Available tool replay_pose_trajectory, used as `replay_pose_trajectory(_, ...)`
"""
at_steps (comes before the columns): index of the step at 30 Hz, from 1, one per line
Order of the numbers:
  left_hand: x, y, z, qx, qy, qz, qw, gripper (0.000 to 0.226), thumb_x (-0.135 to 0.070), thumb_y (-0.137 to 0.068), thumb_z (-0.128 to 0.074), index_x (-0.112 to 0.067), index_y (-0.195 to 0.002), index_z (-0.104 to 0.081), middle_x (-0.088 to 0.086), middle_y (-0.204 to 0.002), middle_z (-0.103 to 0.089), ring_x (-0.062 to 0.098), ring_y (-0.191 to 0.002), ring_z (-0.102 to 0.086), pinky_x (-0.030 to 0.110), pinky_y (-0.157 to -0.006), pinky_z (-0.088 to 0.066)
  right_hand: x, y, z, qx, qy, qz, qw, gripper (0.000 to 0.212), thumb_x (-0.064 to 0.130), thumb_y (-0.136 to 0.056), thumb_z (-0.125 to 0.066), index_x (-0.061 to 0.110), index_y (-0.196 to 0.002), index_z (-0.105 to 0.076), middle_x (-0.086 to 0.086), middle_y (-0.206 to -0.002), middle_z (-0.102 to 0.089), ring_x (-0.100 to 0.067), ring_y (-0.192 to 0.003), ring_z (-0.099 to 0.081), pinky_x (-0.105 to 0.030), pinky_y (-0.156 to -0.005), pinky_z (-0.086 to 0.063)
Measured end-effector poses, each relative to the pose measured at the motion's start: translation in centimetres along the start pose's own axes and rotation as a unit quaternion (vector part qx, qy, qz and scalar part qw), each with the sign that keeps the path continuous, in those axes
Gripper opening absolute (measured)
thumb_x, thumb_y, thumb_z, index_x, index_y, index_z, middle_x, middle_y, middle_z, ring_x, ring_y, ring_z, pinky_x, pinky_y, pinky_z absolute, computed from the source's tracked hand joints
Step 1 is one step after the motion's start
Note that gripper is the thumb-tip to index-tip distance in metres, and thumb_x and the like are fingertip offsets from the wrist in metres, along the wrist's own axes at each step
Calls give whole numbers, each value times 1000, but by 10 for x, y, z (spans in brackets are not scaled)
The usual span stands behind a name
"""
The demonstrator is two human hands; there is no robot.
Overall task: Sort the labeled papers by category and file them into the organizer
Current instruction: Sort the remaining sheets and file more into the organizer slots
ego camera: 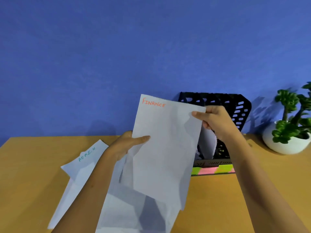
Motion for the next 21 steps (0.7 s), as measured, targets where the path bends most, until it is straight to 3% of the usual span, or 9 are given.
replay_pose_trajectory(1, 0, 0, -11, 11, -1, 3, 1000, 38, -42, -72, -78, -39, -108, -66, -24, -110, -70, -9, -98, -64, 17, -77, -46, 3, 1, 16, -18, -22, 3, 1000, 31, 14, -83, -71, 16, -53, -63, 7, -39, -46, -7, -37, -38, -17, -38, -32)
replay_pose_trajectory(4, 2, -4, -40, -4, -5, -3, 1000, 30, -55, -70, -75, -36, -93, -72, -22, -99, -73, -4, -94, -67, 17, -77, -49, 8, 3, 76, -84, -70, 20, 994, 46, 11, -82, -71, 19, -40, -55, 11, -36, -45, -5, -33, -37, -15, -36, -31)
replay_pose_trajectory(6, 6, -8, -58, -16, -4, -1, 1000, 29, -54, -72, -73, -27, -84, -72, -18, -90, -74, 0, -86, -68, 15, -73, -51, 7, 7, 115, -122, -79, 32, 989, 52, 12, -83, -71, 22, -34, -53, 11, -34, -44, -5, -32, -36, -15, -35, -31)
replay_pose_trajectory(8, 11, -14, -75, -18, 12, 4, 1000, 27, -44, -77, -73, -19, -87, -72, -4, -92, -76, 11, -88, -70, 24, -68, -55, 2, 11, 149, -154, -83, 39, 984, 54, 14, -83, -71, 22, -33, -50, 10, -34, -44, -6, -32, -36, -16, -36, -32)
replay_pose_trajectory(12, 7, -24, -103, -27, 21, -7, 999, 15, -29, -81, -73, -16, -89, -73, 9, -96, -76, 22, -91, -71, 36, -77, -59, -13, 20, 202, -193, -66, 57, 977, 42, 18, -81, -74, 18, -47, -50, 6, -36, -47, -6, -34, -38, -16, -37, -34)
replay_pose_trajectory(16, 4, -32, -125, -39, -13, -12, 999, 16, -24, -79, -75, -15, -92, -73, 2, -91, -77, 10, -82, -71, 20, -66, -55, -24, 28, 240, -202, -34, 74, 976, 27, 22, -82, -73, 16, -58, -63, 6, -39, -50, -7, -38, -40, -16, -40, -36)
replay_pose_trajectory(18, 5, -36, -136, -51, -22, -13, 998, 16, -24, -80, -75, -13, -91, -74, 2, -84, -76, 8, -74, -68, 18, -64, -54, -24, 33, 255, -204, -5, 79, 976, 22, 25, -83, -72, 7, -72, -67, 6, -42, -52, -7, -40, -42, -15, -41, -38)
replay_pose_trajectory(21, 9, -41, -148, -55, -20, -11, 998, 11, -22, -80, -75, -14, -87, -75, 2, -76, -74, 7, -68, -67, 17, -64, -55, -13, 39, 270, -205, 46, 98, 973, 21, 27, -84, -70, 9, -75, -68, 5, -43, -55, -6, -38, -44, -14, -40, -40)
Point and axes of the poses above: each hand's wrist, its own y-axis away from the middle knuckle, its own z-axis out of the back of the hand, x = y × z, the point moved 8 cm from there along -y, towards the middle knuckle
